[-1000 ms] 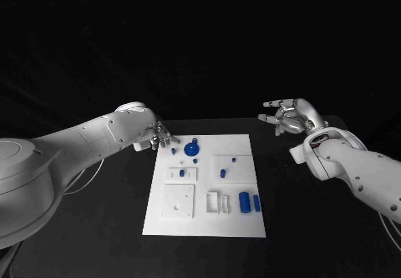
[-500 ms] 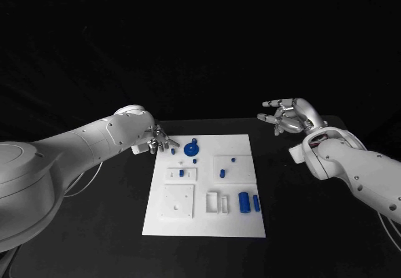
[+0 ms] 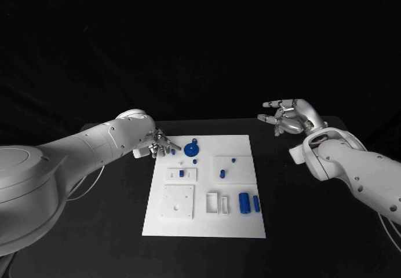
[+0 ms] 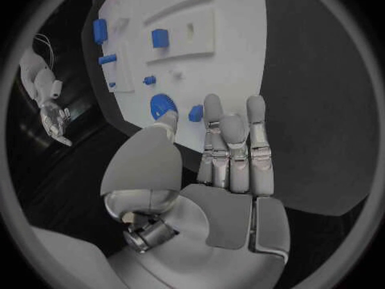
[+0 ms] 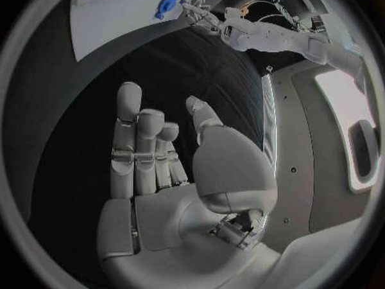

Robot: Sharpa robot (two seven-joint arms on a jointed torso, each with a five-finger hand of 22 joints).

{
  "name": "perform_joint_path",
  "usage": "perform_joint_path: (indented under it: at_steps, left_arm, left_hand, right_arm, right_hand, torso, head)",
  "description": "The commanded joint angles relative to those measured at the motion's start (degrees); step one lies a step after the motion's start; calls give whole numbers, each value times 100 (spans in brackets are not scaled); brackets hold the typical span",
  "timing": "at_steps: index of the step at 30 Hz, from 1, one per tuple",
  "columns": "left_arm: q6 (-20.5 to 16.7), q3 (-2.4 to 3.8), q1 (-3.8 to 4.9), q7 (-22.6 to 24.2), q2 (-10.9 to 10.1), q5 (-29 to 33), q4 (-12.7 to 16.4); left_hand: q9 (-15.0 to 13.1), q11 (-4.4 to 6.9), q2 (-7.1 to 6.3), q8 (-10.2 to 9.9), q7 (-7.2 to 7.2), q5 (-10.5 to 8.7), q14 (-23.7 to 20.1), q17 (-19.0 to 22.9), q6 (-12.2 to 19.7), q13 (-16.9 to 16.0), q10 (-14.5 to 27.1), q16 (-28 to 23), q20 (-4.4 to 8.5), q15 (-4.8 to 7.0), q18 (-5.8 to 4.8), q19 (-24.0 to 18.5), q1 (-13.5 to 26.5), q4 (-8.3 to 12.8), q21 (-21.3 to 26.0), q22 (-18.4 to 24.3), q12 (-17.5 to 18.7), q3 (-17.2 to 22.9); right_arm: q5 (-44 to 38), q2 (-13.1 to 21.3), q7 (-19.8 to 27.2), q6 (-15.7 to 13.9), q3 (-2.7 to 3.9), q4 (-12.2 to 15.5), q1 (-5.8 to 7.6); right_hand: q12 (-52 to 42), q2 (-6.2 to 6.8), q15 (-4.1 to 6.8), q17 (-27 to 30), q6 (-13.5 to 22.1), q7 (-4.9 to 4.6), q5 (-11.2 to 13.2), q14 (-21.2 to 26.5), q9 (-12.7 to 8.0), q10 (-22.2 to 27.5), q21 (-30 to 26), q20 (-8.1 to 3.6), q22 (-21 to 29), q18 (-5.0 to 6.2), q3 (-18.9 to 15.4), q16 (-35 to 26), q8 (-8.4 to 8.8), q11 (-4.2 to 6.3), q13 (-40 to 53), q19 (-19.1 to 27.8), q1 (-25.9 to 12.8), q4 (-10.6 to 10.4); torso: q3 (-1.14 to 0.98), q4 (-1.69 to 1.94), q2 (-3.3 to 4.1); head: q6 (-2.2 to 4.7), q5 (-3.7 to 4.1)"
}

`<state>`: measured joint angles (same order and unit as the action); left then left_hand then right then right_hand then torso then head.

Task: Assemble the parts on the task board

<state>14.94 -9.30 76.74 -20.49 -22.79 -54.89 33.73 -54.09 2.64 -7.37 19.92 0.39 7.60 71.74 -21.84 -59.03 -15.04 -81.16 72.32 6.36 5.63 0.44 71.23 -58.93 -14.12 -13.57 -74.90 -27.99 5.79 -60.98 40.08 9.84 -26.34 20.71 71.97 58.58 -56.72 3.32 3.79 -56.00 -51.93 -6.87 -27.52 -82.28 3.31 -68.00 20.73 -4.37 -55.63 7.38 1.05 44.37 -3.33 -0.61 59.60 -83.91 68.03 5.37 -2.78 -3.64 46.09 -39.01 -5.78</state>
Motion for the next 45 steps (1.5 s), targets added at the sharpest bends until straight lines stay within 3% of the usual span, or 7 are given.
perform_joint_path:
  at_steps: [1,12,20,22,27,41,45]
  left_arm:
    - [-2,1,-10,125,21,183,-21]
    - [-97,2,-23,126,58,342,-87]
    - [-42,2,-30,115,83,445,-139]
    - [-34,2,-33,113,88,472,-151]
    - [-14,2,-37,106,98,509,-177]
    - [18,2,-41,78,109,523,-209]
    - [20,2,-42,67,111,523,-210]
  left_hand:
    - [39,-1,85,-10,15,25,-43,15,24,7,42,-11,4,-9,-44,-36,24,75,42,-103,31,6]
    - [106,3,263,41,10,50,-34,40,45,14,9,20,7,-6,-44,-15,64,345,56,-108,46,-61]
    - [150,5,726,51,10,203,-49,53,70,20,14,20,4,-5,-44,-27,-153,882,70,-106,66,-330]
    - [163,8,754,43,1,473,-50,52,74,20,12,24,6,-2,-44,-27,-195,939,69,-107,66,-353]
    - [199,18,855,28,-13,693,-54,51,68,22,11,31,8,3,-44,-30,-326,1113,64,-109,72,-396]
    - [242,24,945,-1,-20,758,-53,51,72,27,8,36,11,6,-44,-34,-438,1259,56,-109,81,-382]
    - [296,27,1048,-48,-25,970,-56,50,87,33,13,37,13,11,-44,-39,-607,1385,53,-110,91,-266]
  right_arm:
    - [9,-4,15,32,4,8,-3]
    - [9,-18,15,34,5,-2,-3]
    - [9,-24,15,38,5,-9,-3]
    - [9,-25,14,39,5,-11,-3]
    - [9,-28,13,40,5,-14,-3]
    - [9,-34,15,39,5,-17,-3]
    - [9,-34,17,38,5,-17,-3]
  right_hand:
    - [-24,5,-14,-8,40,-1,-26,-40,3,-22,39,-27,10,61,-13,-14,0,10,5,-222,-49,-33]
    - [-26,3,-13,-15,32,-1,-35,-42,4,-25,49,-28,12,61,-17,-7,0,11,7,-223,-49,-47]
    - [-26,3,-13,-15,32,-1,-35,-42,4,-25,49,-28,12,61,-17,-7,0,11,7,-223,-49,-47]
    - [-26,3,-13,-15,32,-1,-35,-42,4,-25,49,-28,12,61,-17,-7,0,11,7,-223,-49,-47]
    - [-26,3,-13,-15,32,-1,-35,-42,4,-25,49,-28,12,61,-17,-7,0,11,7,-223,-49,-47]
    - [-37,0,-11,-25,31,1,-43,-47,4,-36,62,-30,23,62,-22,5,-1,13,20,-223,-39,-53]
    - [-37,0,-11,-25,31,1,-43,-47,4,-36,62,-30,23,62,-22,5,-1,13,20,-223,-39,-53]
  torso:
    - [3,1,1]
    - [4,16,-6]
    - [-2,4,-4]
    - [-2,5,-4]
    - [1,12,-1]
    - [1,9,1]
    - [2,15,4]
  head:
    - [-10,10]
    - [-17,30]
    - [-21,27]
    - [-20,29]
    - [-25,33]
    - [-27,50]
    - [-30,67]
